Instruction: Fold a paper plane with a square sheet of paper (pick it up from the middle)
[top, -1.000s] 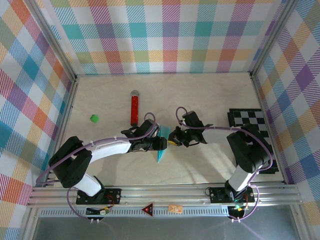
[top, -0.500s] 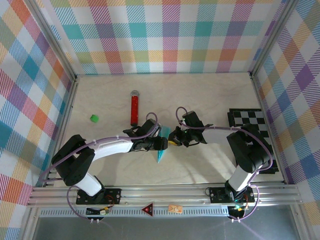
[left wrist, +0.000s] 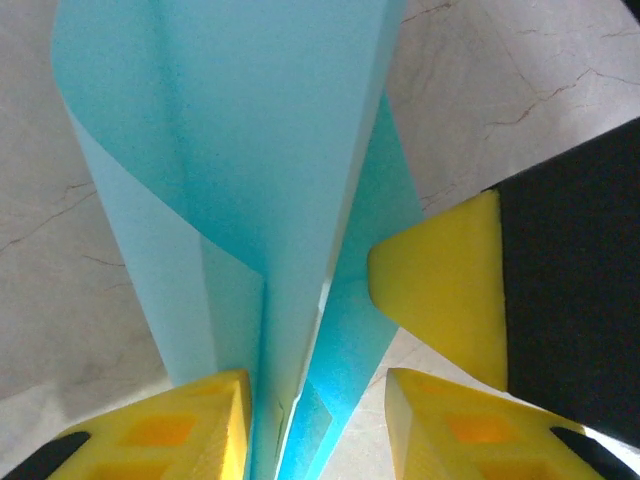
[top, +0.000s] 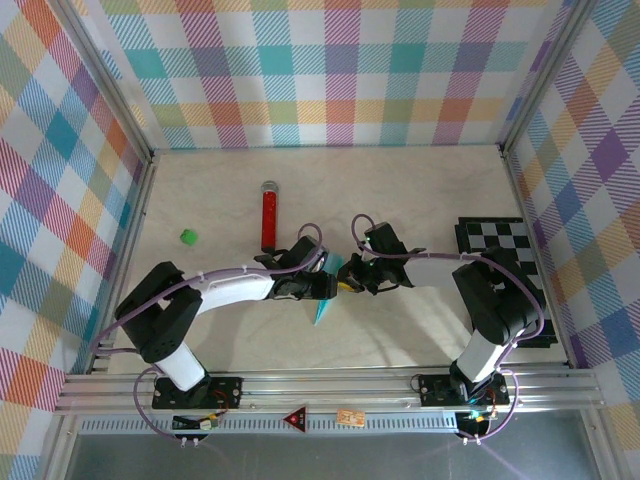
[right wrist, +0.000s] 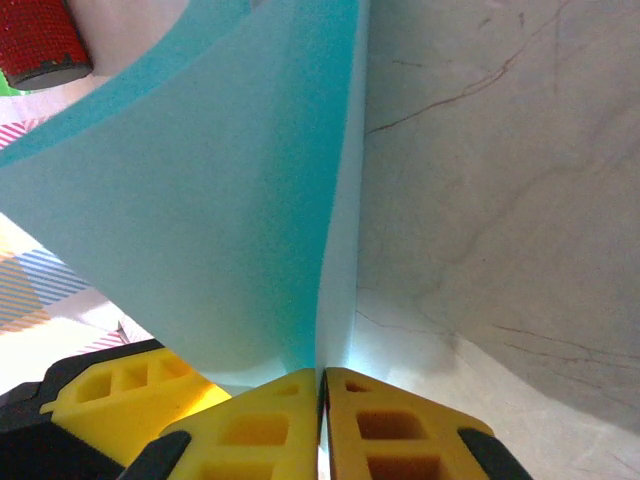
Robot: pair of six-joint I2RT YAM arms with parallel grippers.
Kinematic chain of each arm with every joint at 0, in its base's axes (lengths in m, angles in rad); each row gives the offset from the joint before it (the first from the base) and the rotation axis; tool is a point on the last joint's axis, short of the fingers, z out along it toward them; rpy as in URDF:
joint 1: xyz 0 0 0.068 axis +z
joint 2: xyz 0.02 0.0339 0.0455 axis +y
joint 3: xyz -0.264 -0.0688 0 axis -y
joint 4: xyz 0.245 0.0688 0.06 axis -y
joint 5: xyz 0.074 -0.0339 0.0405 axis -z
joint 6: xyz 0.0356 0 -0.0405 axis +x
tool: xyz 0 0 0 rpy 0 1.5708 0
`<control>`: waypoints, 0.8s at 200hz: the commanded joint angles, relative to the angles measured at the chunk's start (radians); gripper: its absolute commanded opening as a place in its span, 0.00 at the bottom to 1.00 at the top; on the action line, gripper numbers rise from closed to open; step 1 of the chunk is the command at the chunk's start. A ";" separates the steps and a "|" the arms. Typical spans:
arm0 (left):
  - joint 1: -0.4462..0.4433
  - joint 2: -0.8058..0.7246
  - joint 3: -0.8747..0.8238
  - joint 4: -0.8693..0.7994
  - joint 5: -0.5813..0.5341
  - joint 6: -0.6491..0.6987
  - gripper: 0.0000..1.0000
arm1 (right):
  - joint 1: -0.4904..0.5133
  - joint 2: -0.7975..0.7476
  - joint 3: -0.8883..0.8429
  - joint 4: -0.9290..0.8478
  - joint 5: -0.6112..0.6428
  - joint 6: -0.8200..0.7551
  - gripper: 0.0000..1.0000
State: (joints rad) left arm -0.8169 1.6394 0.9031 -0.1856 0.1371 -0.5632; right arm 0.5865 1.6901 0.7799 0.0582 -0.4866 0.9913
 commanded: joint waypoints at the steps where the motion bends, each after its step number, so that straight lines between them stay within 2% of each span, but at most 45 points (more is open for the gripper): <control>1: -0.013 -0.001 0.033 -0.052 -0.019 0.020 0.41 | 0.003 0.017 0.005 -0.015 -0.012 0.010 0.12; 42: -0.021 -0.088 0.025 -0.067 -0.099 0.026 0.44 | 0.003 0.018 0.007 -0.018 -0.012 0.006 0.12; 65: -0.022 -0.128 -0.001 -0.040 -0.103 0.025 0.45 | 0.003 0.017 0.005 -0.019 -0.010 0.007 0.12; 160: -0.023 -0.031 0.012 -0.032 -0.059 0.017 0.45 | 0.001 0.007 0.007 -0.032 -0.004 0.004 0.13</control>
State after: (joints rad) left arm -0.8299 1.5917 0.9134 -0.2276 0.0620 -0.5533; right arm 0.5865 1.6939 0.7799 0.0395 -0.4862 0.9913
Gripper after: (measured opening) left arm 0.448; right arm 0.127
